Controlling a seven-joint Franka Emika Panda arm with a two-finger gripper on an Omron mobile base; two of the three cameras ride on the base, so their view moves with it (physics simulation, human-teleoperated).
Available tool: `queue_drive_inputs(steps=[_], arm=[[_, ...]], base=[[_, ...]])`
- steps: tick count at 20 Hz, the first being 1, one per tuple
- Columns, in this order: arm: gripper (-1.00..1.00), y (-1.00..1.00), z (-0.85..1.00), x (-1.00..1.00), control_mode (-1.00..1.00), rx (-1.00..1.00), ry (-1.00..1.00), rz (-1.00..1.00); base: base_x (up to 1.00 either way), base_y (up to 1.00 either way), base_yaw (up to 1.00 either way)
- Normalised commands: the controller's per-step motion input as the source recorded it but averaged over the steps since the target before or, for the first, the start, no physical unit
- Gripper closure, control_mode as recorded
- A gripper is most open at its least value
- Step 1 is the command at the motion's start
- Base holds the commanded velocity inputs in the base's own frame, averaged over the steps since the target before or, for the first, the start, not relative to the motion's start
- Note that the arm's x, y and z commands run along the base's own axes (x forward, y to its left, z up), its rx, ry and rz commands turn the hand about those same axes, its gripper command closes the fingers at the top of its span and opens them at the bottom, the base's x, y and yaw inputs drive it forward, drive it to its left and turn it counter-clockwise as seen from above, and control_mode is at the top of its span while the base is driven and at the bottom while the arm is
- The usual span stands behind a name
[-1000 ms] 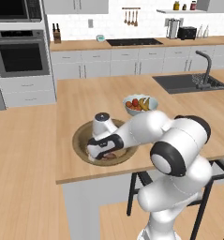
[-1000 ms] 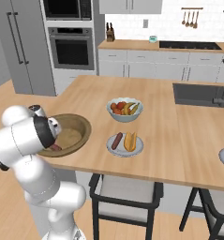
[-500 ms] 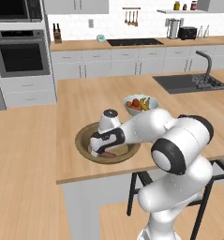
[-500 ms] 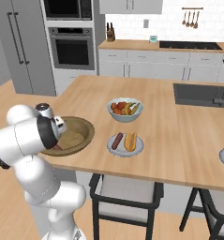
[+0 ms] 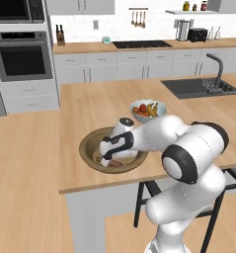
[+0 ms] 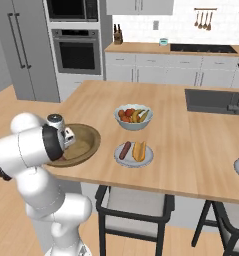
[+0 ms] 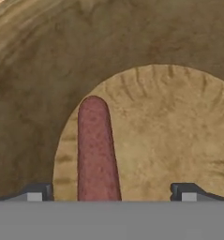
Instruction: Place one bun and one sausage from the bowl on each plate.
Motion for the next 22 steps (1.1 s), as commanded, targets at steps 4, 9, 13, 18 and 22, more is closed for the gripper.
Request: queue_drive_inputs(steps=[4,9,13,18,22], arm=[[-1.00,-0.08,-0.38,-0.01,-1.00,0.00,-0.04,0.00],[-1.00,-0.50,-0.29,0.12,-1.00,0.00,-0.09,0.00],[-1.00,-0.57,-0.28,-0.01,-1.00,0.06,0.00,-0.11],[-1.00,-0.21,-0.26,-0.26,-1.00,0.09,0.04,-0.10],[-1.00,-0.02,0.00,-0.62,-1.00,0.10,0.03,-0.04]], base=[[0.00,0.00,0.00],[0.00,0.00,0.00],[0.00,0.00,0.00],[0.00,0.00,0.00],[0.00,0.00,0.00]])
